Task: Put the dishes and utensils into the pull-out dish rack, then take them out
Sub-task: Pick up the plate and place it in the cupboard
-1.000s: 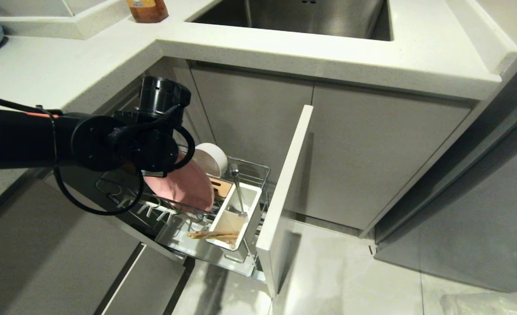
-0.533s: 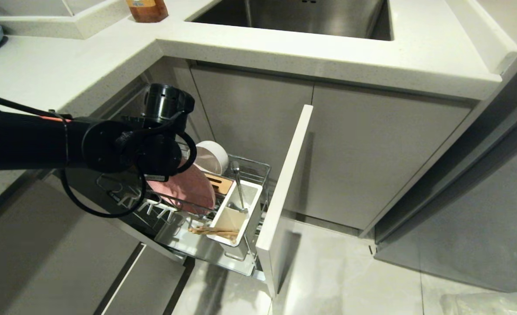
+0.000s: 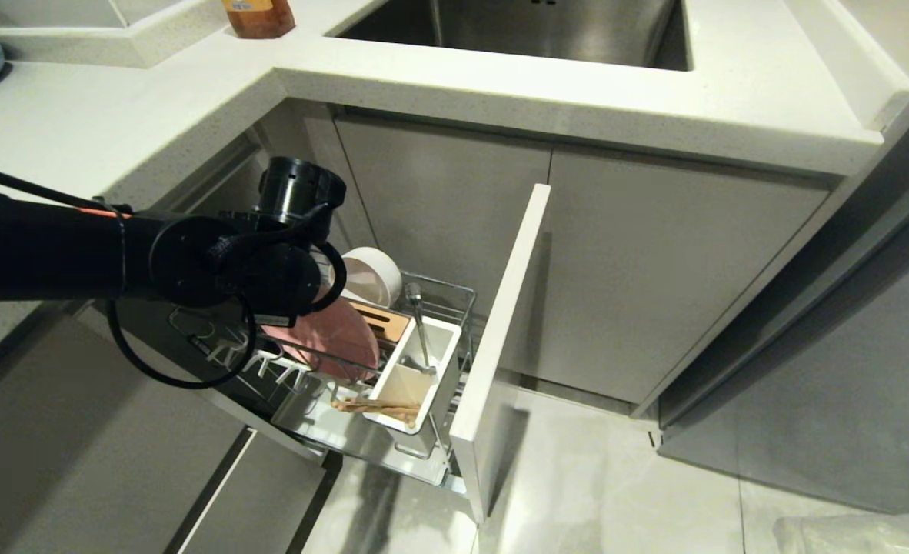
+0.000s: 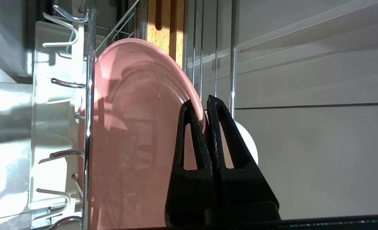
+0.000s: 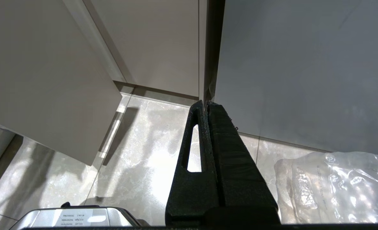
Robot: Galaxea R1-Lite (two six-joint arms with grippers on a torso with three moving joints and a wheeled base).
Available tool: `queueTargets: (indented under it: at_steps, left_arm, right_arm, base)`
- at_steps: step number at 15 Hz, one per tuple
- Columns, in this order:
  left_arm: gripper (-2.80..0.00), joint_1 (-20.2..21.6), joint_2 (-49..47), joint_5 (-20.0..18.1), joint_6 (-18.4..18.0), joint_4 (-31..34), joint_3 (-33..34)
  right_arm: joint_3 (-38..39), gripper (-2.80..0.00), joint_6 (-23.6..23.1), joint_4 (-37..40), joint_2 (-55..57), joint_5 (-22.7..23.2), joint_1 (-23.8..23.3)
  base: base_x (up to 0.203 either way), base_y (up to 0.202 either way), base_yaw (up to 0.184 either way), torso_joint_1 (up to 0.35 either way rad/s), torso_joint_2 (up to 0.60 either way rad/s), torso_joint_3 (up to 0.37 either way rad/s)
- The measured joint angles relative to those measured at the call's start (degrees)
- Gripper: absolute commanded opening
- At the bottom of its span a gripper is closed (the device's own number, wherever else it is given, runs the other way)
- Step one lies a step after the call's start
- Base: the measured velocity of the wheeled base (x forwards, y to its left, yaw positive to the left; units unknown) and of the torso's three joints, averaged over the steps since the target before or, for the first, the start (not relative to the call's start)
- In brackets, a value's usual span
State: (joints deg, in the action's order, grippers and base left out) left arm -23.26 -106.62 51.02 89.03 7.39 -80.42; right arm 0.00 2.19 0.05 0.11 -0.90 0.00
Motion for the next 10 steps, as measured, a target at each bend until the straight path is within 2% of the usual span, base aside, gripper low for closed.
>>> queueTargets:
  at_steps: [10]
  left_arm:
    - [-2.80, -0.1, 0.0, -0.6, 0.6, 2.6, 0.3]
  right_arm:
    - [0.0, -2.80, 0.0, 0.0, 0.0, 0.0, 0.0]
  base:
    - [0.000, 0.000, 0.000, 0.000, 0.00, 0.000]
